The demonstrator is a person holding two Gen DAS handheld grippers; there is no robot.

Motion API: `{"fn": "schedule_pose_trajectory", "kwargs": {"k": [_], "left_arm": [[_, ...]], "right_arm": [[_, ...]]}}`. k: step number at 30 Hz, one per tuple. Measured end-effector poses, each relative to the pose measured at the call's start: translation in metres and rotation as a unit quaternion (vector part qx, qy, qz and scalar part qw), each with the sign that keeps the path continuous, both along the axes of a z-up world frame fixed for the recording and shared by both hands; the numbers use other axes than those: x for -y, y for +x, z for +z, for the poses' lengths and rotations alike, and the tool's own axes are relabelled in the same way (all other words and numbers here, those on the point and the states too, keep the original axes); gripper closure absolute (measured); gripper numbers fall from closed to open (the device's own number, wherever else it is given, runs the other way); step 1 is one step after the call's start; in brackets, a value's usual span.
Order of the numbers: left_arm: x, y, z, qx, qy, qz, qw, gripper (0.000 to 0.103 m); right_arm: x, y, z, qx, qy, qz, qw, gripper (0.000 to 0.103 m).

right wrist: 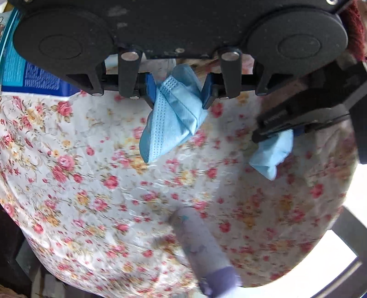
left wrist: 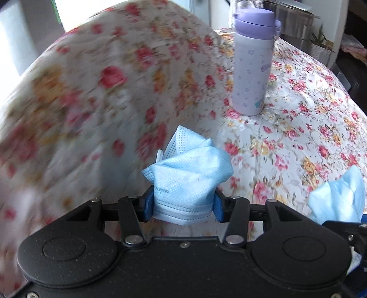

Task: Organize soft objects
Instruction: 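Carry both held blue masks up and over to the gold tray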

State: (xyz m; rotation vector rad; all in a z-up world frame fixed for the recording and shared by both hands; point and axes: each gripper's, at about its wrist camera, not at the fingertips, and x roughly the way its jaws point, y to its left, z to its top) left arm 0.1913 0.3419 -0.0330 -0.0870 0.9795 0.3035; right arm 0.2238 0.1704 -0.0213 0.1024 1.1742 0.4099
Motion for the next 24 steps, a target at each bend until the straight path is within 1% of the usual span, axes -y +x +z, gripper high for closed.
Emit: {"fn": "schedule_pose_trajectory", "kwargs": {"k": [2,3,6,9,12,15,19,24], "left_arm": [[-0.005,-0.015,0.005,0.000,-0.017,0.008,0.9998,0.055],[-0.006,-0.025,0.008,-0.002,-0.014,0.013,0.9998,0.055],[-0.004,-0.046,0.016,-0.008,0.015,0.025,0.9996,0.055],[-0.004,-0.070,0.025,-0.009,0.002,0.034,0.9994,0.055],[0.002,-0.091,0.035,-0.006,0.008,0.036,0.9993,0.055],[0.008,-0.109,0.042,-0.009,0.017,0.037,0.9991,0.055],[0.019,-0.133,0.050,-0.008,0.010,0.029,0.9995,0.055],[0.039,-0.162,0.055,-0.011,0.006,0.015,0.9998,0.055]], "right_arm": [[-0.005,-0.012,0.011,0.009,0.009,0.013,1.000,0.063],[-0.008,-0.019,0.016,0.013,0.014,0.019,1.000,0.063],[-0.016,-0.036,0.030,0.023,0.026,0.034,0.999,0.063],[-0.021,-0.056,0.042,0.029,0.038,0.047,0.998,0.063],[-0.023,-0.079,0.053,0.031,0.048,0.055,0.997,0.063],[-0.021,-0.103,0.058,0.030,0.050,0.066,0.996,0.063],[-0.012,-0.132,0.060,0.026,0.047,0.074,0.996,0.063],[0.008,-0.162,0.058,0.016,0.043,0.070,0.996,0.063]]}}
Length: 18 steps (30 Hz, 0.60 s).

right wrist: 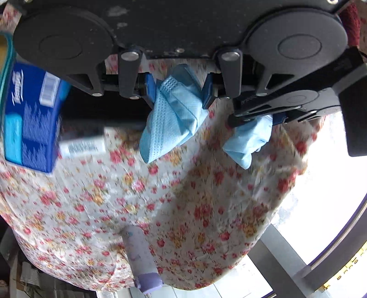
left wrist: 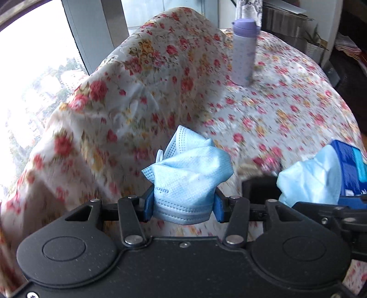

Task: Organize soft objects
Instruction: 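Carry both held blue masks up and over to the gold tray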

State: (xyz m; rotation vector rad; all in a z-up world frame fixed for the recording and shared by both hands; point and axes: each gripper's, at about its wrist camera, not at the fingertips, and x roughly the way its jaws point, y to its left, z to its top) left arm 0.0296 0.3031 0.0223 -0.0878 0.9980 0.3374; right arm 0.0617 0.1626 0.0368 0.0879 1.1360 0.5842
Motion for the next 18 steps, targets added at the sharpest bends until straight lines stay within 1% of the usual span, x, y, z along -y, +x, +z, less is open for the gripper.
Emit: {"fn": "schedule_pose_trajectory", "kwargs": {"k": [5,8,13,18], "left_arm": [[0.027,-0.023,0.007,0.002,-0.012,-0.033,0.9994,0.055],[0.046,-0.027,0.011,0.003,-0.011,-0.056,0.9983,0.055],[0.084,-0.030,0.019,0.005,-0.014,-0.106,0.9942,0.055],[0.127,-0.036,0.019,-0.003,-0.019,-0.162,0.9867,0.055]], "right_arm": [[0.030,-0.027,-0.007,-0.008,-0.007,-0.015,1.000,0.063],[0.052,-0.042,-0.012,-0.016,-0.007,-0.032,0.999,0.063],[0.099,-0.063,-0.017,-0.026,0.001,-0.080,0.996,0.063],[0.155,-0.078,-0.021,-0.030,0.013,-0.145,0.989,0.063]]}}
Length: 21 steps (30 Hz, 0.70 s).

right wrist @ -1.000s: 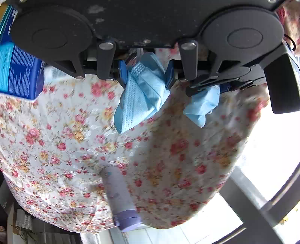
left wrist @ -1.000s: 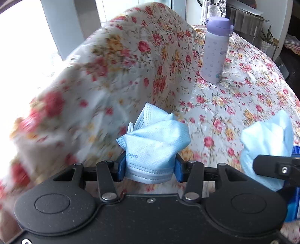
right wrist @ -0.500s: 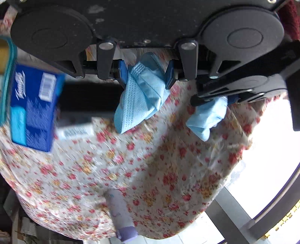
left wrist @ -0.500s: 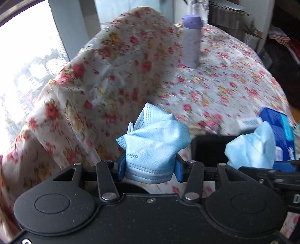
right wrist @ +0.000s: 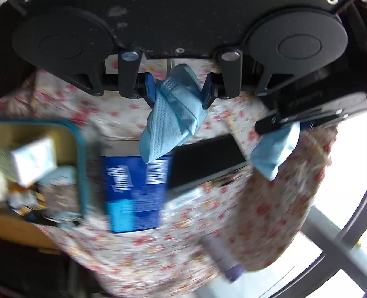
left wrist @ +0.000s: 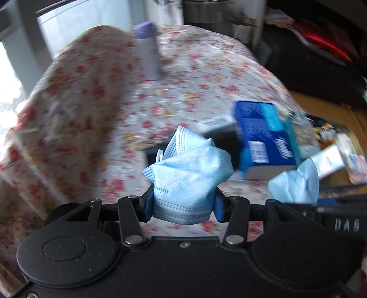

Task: Organize soft objects
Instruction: 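Carry both held blue masks up and over to the gold tray, then open the left tool over the tray while the right releases its mask in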

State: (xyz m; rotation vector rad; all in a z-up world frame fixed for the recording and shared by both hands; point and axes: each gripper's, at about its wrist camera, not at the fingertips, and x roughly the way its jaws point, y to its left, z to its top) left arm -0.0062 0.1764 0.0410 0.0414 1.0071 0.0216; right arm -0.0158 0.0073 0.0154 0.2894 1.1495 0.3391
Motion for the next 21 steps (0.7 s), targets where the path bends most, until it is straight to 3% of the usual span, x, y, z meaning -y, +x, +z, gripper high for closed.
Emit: {"fn": "schedule_pose_trajectory", "kwargs": {"k": [12,21], "left_arm": [[0.099,0.019,0.000,-0.010,-0.017,-0.114,0.9933,0.055],[0.150,0.048,-0.011,-0.017,-0.019,-0.159,0.9870,0.055]], "right_arm": [[0.132,-0.005,0.003,0.023,-0.016,-0.159,0.987,0.063],[0.198,0.009,0.011,0.044,-0.032,-0.222,0.973,0.063]]}}
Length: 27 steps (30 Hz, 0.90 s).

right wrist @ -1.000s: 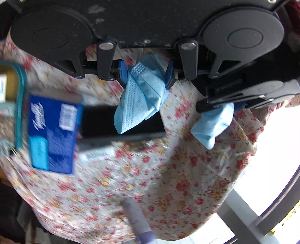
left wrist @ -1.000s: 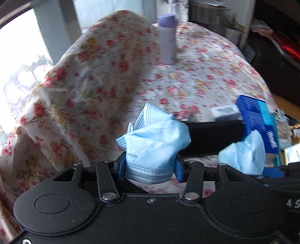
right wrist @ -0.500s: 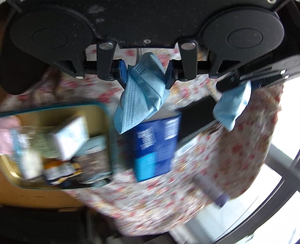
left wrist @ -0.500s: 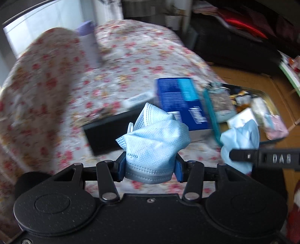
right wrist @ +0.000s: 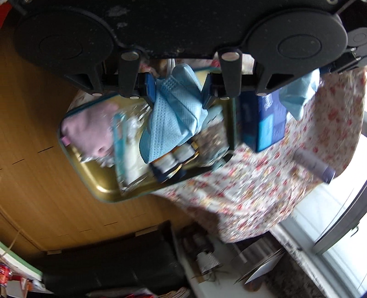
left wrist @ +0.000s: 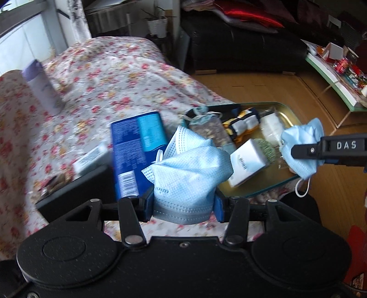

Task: Organize soft objects
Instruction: 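Open the left tool over the tray while the right releases its mask in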

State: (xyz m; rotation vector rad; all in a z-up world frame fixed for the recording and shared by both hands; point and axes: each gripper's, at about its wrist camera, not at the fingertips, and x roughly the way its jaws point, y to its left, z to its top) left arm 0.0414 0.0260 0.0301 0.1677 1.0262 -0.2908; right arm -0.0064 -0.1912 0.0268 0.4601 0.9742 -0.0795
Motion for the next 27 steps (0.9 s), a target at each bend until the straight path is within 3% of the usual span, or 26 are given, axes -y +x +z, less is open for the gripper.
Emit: {"fn": "schedule_pose_trajectory", "kwargs": {"k": [17,27], "left_arm": [[0.055,0.033,-0.052,-0.061,0.007,-0.032,0.9976,0.054],[0.077,0.045,-0.079,-0.086,0.001,-0.033,0.9957,0.054]], "right_arm": [[0.075,0.034,-0.001,0.001,-0.027,-0.074,0.997,0.063],[0.061,0.066,-0.009,-0.005,-0.025,-0.048,0.999,0.063]]}}
